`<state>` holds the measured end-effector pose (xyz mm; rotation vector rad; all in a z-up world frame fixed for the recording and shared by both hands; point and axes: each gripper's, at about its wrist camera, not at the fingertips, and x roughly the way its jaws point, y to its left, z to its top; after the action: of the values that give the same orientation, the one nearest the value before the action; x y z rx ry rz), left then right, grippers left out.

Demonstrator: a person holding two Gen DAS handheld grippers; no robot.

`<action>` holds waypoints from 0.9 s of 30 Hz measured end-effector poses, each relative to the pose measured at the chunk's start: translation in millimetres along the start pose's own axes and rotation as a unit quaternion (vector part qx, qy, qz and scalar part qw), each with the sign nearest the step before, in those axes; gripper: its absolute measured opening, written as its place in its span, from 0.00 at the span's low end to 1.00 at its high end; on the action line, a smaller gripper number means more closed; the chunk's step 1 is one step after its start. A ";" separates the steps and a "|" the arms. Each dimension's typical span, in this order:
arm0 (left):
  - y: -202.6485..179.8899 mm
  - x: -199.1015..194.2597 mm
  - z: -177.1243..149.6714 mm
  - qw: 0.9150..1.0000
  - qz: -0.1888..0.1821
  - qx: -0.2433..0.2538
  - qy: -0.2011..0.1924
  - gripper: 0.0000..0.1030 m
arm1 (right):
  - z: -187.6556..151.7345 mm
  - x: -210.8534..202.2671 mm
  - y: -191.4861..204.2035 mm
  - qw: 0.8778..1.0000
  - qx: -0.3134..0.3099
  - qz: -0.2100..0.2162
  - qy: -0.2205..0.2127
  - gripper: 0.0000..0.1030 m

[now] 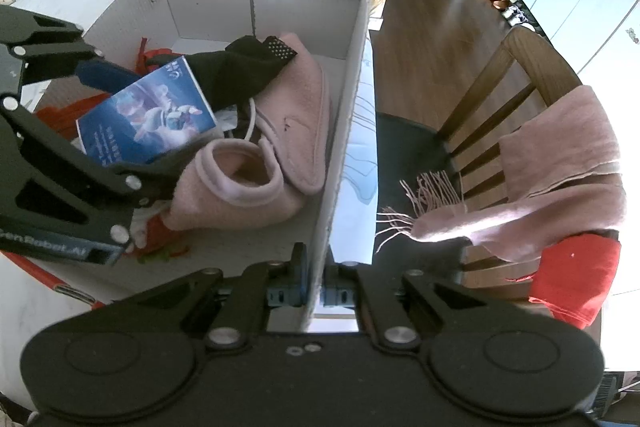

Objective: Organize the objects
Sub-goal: 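Carry the blue card box with the left gripper into the box and release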

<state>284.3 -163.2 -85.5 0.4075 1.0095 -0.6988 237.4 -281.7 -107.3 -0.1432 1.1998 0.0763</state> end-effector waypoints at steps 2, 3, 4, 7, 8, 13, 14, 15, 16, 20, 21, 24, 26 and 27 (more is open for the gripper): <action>4.0 -1.5 -2.2 1.000 -0.007 -0.010 -0.003 0.79 | -0.2 0.5 -0.3 1.000 0.000 0.000 0.001 0.04; 5.6 -2.5 -3.7 1.000 -0.008 -0.014 -0.005 0.79 | -0.1 0.4 -0.7 1.000 0.000 0.001 0.001 0.04; 6.7 -3.6 -5.1 1.000 -0.009 -0.017 -0.007 0.79 | 0.0 0.4 -0.8 1.000 0.000 0.001 0.001 0.04; 9.1 -10.1 -11.5 1.000 -0.012 -0.023 -0.016 0.79 | 0.0 0.2 -1.1 1.000 0.000 0.002 0.002 0.04; 9.8 -12.8 -13.7 0.999 -0.011 -0.025 -0.019 0.79 | 0.5 0.1 -1.2 1.000 -0.001 0.002 0.002 0.04; 15.7 -30.7 -25.5 0.998 -0.012 -0.051 -0.045 0.79 | 0.2 0.5 -1.4 1.000 -0.003 0.002 0.001 0.05; 16.5 -34.4 -27.0 0.997 -0.011 -0.058 -0.050 0.80 | 0.2 0.4 -1.1 1.000 -0.005 0.002 0.001 0.05; 17.6 -38.7 -29.1 0.996 -0.009 -0.065 -0.056 0.80 | 0.2 0.4 -1.1 1.000 -0.007 0.002 0.001 0.05; 18.3 -44.1 -32.0 0.995 -0.005 -0.070 -0.064 0.80 | 0.2 0.4 -1.0 1.000 -0.008 0.002 0.001 0.05; 17.0 -62.8 -41.4 0.992 0.026 -0.083 -0.088 0.80 | -0.2 0.1 -0.3 1.000 -0.016 0.003 -0.001 0.05; 17.2 -67.0 -43.9 0.991 0.031 -0.089 -0.092 0.80 | 0.0 0.5 0.1 1.000 -0.019 0.003 -0.001 0.05; 18.2 -80.5 -52.8 0.986 0.043 -0.117 -0.109 0.80 | -0.3 -0.6 0.1 1.000 -0.026 0.005 -0.003 0.06; 18.7 -90.7 -60.4 0.982 0.047 -0.136 -0.123 0.80 | -1.6 -2.5 0.2 0.999 -0.033 0.006 -0.007 0.06; 18.2 -95.4 -63.6 0.979 0.052 -0.145 -0.130 0.80 | -2.2 -3.5 0.2 0.999 -0.036 0.007 -0.009 0.06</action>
<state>224.2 -78.8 -33.0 0.1085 0.8194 -0.4870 234.0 -281.7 -104.8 -0.1970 1.1815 0.1327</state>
